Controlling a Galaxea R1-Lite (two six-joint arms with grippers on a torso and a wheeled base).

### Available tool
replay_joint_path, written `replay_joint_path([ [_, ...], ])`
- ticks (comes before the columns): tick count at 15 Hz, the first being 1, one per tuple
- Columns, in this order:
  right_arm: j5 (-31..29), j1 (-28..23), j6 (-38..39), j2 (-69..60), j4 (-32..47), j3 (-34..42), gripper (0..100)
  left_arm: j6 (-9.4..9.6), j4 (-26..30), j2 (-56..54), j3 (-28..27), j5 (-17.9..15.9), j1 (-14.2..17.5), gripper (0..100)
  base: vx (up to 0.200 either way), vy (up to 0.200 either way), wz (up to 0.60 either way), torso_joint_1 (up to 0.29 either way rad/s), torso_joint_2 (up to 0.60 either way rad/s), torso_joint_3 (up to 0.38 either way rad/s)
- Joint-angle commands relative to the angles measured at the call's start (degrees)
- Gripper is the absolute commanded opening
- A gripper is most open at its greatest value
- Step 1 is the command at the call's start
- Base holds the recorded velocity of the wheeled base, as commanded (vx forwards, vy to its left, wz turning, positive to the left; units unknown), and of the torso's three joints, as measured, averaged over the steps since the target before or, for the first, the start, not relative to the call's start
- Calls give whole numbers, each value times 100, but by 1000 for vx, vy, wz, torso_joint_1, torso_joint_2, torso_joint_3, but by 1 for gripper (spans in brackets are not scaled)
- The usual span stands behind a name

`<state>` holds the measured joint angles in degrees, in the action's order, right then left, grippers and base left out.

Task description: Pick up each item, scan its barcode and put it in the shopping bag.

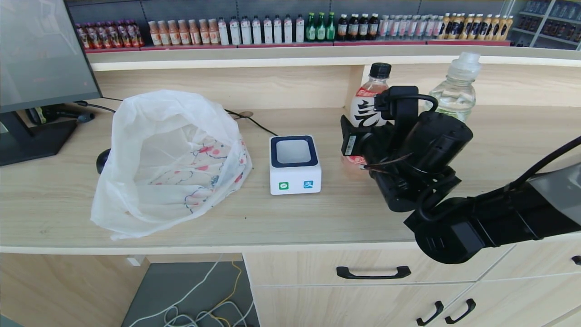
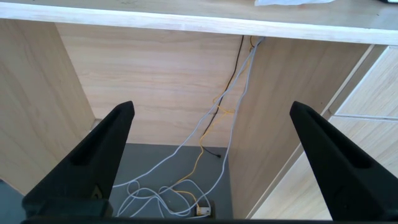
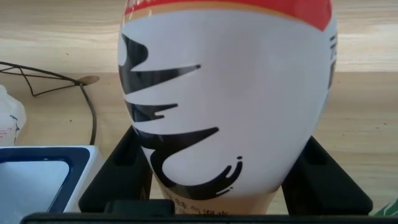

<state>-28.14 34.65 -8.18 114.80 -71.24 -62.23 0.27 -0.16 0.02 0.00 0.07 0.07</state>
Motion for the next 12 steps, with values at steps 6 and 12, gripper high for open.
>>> replay_joint_path([
  [6,-43,148,-544,-485,-21,18,0,0,-2,-2,0,1,1,100,0,0,0,0,0,0],
  [12,-69,622,-1151,-1575,-21,1099,0,0,-2,-2,0,1,1,100,0,0,0,0,0,0],
])
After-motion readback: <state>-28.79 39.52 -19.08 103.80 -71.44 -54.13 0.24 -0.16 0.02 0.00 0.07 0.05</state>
